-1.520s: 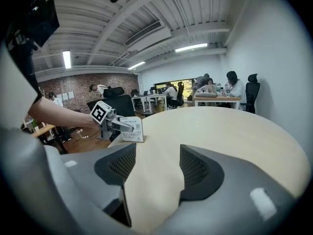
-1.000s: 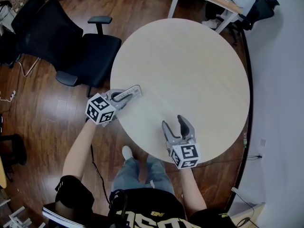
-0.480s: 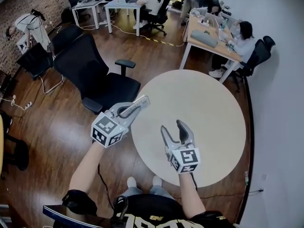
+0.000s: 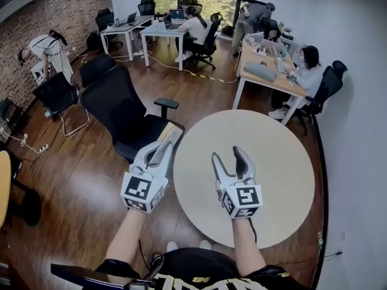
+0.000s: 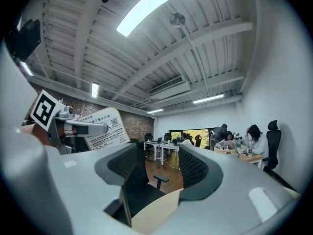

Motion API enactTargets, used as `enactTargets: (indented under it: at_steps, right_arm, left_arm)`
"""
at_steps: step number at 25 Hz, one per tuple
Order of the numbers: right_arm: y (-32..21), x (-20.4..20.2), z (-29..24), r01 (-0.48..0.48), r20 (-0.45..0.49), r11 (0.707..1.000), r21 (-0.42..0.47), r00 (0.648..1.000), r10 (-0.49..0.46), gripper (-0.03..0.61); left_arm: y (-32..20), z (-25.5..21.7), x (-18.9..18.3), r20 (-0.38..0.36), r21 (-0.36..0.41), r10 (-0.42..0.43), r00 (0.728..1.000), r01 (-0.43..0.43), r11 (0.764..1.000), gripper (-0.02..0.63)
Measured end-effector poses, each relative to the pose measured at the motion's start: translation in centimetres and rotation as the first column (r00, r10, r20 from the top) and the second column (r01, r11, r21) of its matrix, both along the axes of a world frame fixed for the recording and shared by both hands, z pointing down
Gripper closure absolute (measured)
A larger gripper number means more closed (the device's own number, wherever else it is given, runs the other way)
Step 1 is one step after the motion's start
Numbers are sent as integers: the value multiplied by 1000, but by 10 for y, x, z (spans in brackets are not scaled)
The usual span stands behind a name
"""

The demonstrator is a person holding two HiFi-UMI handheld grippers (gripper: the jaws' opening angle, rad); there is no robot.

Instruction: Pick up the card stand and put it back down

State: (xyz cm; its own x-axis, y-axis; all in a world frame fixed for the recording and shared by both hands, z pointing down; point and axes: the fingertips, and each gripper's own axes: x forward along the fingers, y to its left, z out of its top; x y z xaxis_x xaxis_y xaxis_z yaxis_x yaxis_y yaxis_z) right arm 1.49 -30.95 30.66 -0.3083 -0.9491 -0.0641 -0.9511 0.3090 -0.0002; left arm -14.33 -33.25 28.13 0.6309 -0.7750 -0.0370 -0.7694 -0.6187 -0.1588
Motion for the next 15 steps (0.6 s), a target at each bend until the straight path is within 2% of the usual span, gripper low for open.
enactTargets:
  at_steps: [2,5,8,11,15]
  right_arm:
    - [0,2,-1,-20,7,1000,6,1000,20,301]
    - [3,13,-4,-85,26,996,17,996,85,301]
    - [12,21,-12,-131,29,991,24,991,131,301]
    - [17,22,-17,-141,24,990,27,990,141,301]
    - [19,24,-11,-136,26,991,15,990,135,302]
  left_arm:
    - [4,-2,-13,-2,31,-85,996,85,996,598]
    - [10,-2,-28,-34,84,-209,977,211,974,598]
    - [19,6,-41,-48,69,-283,958,286,956,598]
    - [22,17,-50,-82,19,-310,947,312,950,598]
    - [24,29,-43,-78,-3,-249,965,249,968,599]
